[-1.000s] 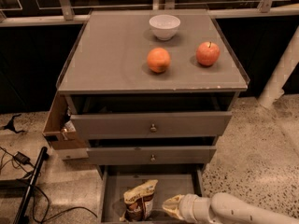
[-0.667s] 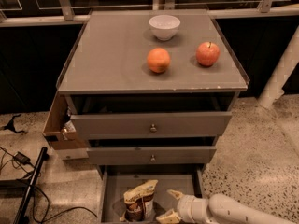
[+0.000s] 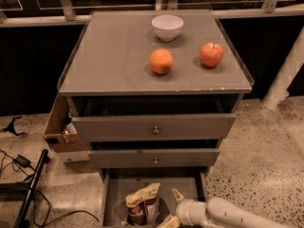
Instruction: Pick brown chip bag from bottom drawer and place on counter
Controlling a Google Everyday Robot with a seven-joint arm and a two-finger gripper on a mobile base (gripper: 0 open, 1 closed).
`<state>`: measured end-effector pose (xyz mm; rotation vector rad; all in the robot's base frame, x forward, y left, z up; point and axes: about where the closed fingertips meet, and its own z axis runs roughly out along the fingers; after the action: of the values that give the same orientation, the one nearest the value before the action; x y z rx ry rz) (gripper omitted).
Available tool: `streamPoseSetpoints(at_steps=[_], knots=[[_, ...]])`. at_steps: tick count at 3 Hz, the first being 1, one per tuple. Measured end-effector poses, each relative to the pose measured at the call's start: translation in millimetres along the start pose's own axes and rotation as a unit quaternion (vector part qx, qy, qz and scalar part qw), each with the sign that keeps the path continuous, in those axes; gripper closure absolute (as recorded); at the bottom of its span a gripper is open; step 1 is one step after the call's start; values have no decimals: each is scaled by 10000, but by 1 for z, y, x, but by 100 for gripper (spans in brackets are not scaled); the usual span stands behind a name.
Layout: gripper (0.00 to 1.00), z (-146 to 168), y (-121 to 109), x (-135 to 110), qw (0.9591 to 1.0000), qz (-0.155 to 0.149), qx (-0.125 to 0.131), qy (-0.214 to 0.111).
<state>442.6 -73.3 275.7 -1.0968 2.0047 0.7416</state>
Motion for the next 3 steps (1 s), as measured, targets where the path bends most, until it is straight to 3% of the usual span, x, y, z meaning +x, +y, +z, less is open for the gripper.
streamPoseSetpoints(at_steps=[1,3], knots=[[2,37,-7,9,9995,177,-160,-212],[2,88,-17,3,9969,170,-465,-609]])
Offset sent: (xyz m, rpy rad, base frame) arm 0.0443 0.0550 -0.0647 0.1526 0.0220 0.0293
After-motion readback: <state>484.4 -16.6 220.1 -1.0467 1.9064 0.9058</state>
